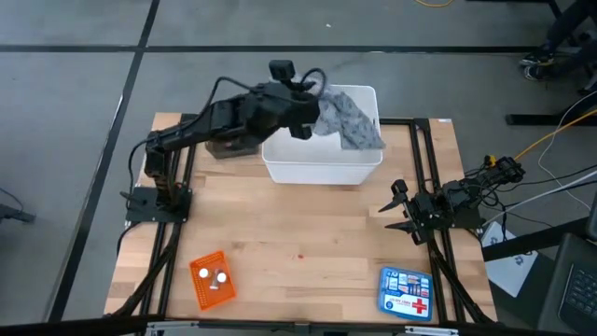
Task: Pick & Place Medicine items
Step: Put the gray patient gown into the white laundry bin
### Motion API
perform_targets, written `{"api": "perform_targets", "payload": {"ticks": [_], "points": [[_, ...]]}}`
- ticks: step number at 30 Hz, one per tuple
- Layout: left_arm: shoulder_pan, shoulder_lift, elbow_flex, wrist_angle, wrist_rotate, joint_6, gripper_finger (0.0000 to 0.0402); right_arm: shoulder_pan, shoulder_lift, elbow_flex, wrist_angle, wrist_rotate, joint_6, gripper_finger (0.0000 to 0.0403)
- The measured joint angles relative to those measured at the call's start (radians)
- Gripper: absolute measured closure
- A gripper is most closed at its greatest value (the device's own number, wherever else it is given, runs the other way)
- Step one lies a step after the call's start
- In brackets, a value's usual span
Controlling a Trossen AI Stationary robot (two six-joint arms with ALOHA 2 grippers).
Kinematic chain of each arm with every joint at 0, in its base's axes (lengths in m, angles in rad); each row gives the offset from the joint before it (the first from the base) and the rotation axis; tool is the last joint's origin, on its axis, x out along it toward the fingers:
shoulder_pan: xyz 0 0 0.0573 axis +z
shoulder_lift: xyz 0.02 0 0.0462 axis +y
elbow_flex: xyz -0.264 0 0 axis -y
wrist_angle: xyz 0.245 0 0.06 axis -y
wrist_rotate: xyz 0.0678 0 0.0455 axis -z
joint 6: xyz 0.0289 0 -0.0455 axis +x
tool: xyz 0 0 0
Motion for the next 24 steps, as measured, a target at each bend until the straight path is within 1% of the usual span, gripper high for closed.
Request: {"api": "perform_targets", "payload": {"ticks": [6,9,13,16,20,24], "points": [[0.072,0.054,0.0,-0.159,0.085,-0.189,0.0391,0.0,0.0,0.0,0.0,0.0,0.0,0.0179],[0.111,0.092,-0.001,-0.196,0.125,-0.26,0.0391,0.0,0.0,0.0,0.0,0.0,0.0,0.0179],[0.165,0.139,-0.001,-0.233,0.137,-0.308,0.0391,0.0,0.0,0.0,0.0,0.0,0.0,0.0179],[0.198,0.17,-0.001,-0.262,0.165,-0.344,0.0391,0.0,0.0,0.0,0.0,0.0,0.0,0.0179],[0.239,0.208,-0.001,-0.292,0.231,-0.389,0.0391,0.0,0.0,0.0,0.0,0.0,0.0,0.0179],[0.267,0.242,-0.001,-0.327,0.324,-0.437,0.0391,0.0,0.0,0.0,0.0,0.0,0.0,0.0179]]}}
